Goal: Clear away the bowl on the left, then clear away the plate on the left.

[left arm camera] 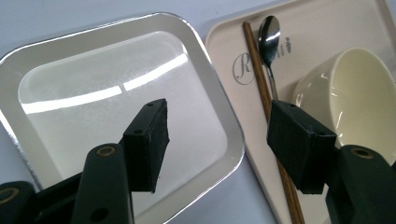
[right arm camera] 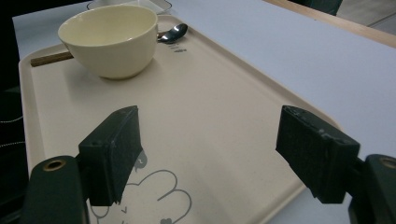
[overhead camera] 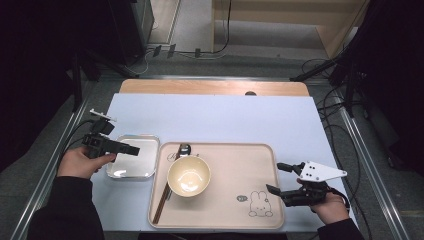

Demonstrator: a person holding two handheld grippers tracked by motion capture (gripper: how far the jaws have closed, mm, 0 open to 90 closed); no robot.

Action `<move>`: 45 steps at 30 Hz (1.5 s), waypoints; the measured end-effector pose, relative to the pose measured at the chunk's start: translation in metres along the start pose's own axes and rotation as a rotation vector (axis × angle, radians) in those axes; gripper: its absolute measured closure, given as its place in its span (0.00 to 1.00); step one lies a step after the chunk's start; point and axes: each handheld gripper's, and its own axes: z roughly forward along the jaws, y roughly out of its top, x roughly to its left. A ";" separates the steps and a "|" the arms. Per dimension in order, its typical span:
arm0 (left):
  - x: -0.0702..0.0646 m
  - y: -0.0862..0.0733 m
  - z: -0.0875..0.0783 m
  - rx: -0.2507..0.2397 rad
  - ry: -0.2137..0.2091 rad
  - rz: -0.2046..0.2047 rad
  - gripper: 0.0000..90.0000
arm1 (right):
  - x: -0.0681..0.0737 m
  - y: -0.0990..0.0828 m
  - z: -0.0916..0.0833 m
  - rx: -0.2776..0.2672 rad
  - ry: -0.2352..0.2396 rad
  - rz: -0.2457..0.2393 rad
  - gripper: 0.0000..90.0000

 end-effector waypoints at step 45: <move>0.082 -0.033 0.004 0.010 0.143 -0.191 0.65 | 0.001 -0.001 -0.002 -0.004 0.009 0.009 0.25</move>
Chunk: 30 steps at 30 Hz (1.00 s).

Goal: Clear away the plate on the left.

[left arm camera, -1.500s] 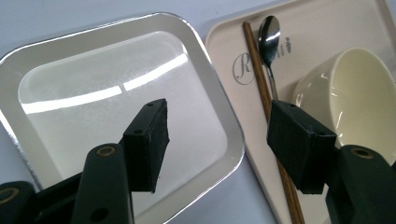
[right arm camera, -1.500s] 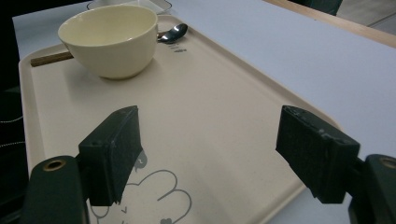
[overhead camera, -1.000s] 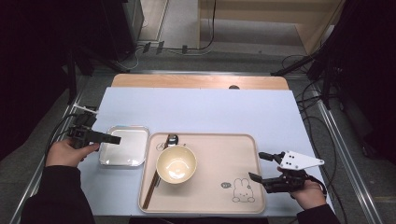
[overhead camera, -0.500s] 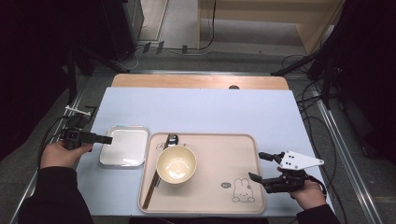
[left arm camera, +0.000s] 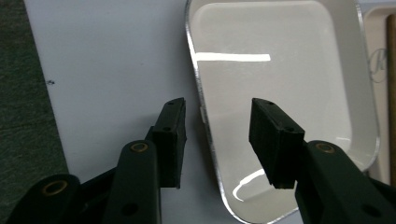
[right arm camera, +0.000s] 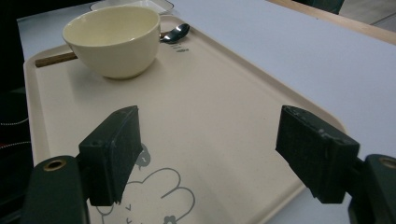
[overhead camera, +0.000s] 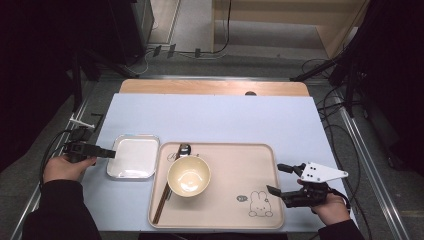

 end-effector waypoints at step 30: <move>0.008 0.009 0.016 0.078 -0.048 -0.104 0.98 | 0.002 0.011 0.016 0.059 -0.059 0.109 0.17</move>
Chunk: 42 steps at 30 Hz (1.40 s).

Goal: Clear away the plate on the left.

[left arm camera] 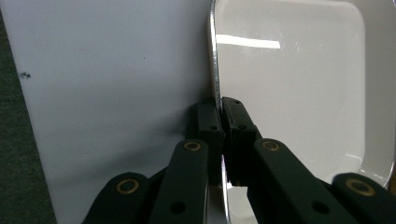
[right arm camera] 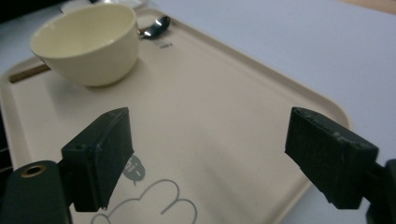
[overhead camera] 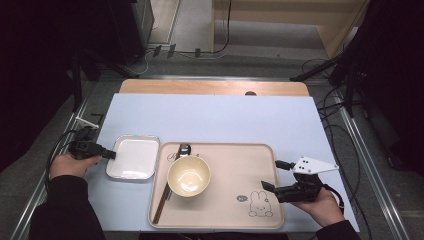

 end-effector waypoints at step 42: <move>-0.068 0.053 -0.051 -0.007 -0.035 -0.035 0.99 | 0.015 0.067 0.019 0.025 0.031 0.075 0.32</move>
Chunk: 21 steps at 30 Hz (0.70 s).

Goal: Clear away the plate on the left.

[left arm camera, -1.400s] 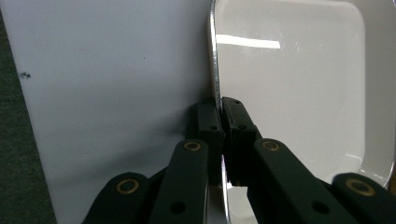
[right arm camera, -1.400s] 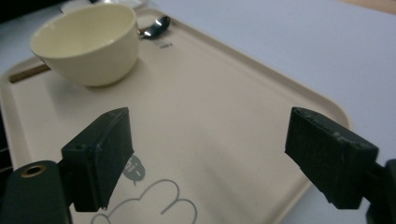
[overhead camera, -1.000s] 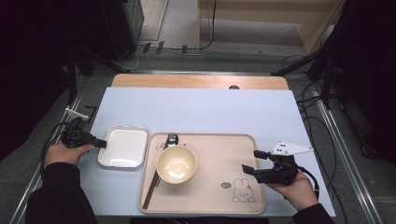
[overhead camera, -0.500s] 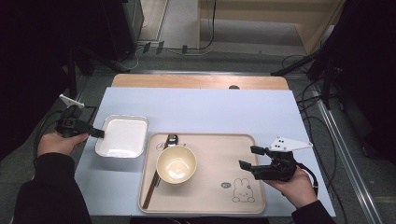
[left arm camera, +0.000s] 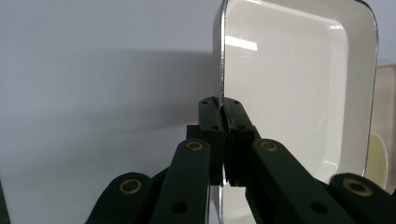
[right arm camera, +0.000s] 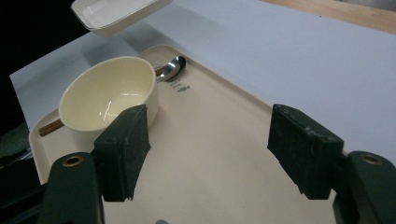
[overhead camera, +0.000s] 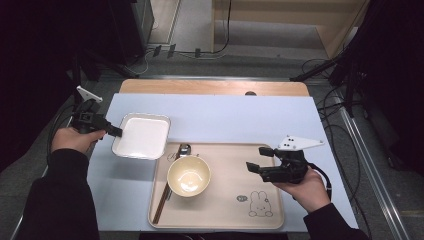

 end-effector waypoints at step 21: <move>-0.069 0.032 0.011 0.029 -0.035 0.093 0.99 | 0.010 0.052 0.048 0.048 -0.009 -0.004 0.42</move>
